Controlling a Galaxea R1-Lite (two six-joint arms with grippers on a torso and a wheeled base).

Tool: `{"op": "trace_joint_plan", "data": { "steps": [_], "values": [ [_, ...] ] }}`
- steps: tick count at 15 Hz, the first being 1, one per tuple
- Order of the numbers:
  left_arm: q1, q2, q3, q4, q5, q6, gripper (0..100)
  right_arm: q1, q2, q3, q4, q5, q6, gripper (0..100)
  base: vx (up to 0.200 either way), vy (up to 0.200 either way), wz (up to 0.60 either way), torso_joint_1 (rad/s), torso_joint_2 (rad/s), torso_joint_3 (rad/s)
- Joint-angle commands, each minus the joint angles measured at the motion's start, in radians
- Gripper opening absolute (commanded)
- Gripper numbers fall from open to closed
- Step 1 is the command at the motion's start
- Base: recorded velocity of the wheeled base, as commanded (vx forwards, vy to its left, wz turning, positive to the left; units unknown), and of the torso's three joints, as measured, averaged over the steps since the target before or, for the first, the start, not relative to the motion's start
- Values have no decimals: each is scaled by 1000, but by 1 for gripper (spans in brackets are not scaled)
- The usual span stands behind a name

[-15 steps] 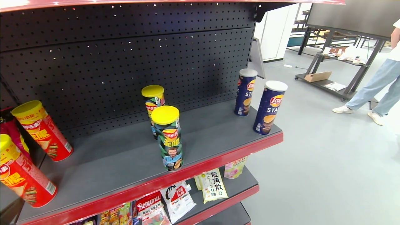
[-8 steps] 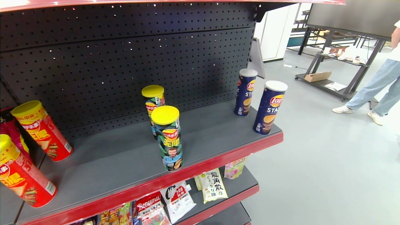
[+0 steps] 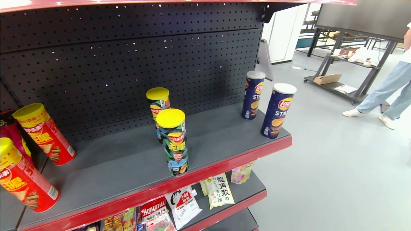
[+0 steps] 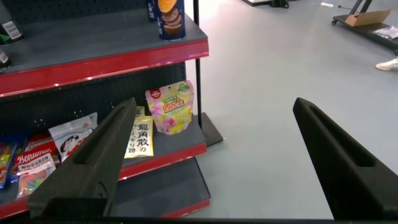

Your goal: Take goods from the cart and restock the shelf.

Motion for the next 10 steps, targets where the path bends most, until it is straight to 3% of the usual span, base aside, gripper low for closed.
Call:
{"op": "trace_joint_plan", "data": {
  "steps": [1,3,8,10],
  "values": [
    [-17,4,-1,-1,0,0,100,1,0,0,0,-1,-1,100,0,0,600,2,-2,7],
    [-55,-12,-7,-1,0,0,100,1,0,0,0,-1,-1,100,0,0,600,12,5,0],
    [-60,-19,-7,-1,0,-1,100,1,0,0,0,1,5,100,0,0,600,1,1,1],
    [-60,-33,-8,-1,0,-1,100,1,0,0,0,2,5,100,0,0,0,0,0,0]
  ]
}}
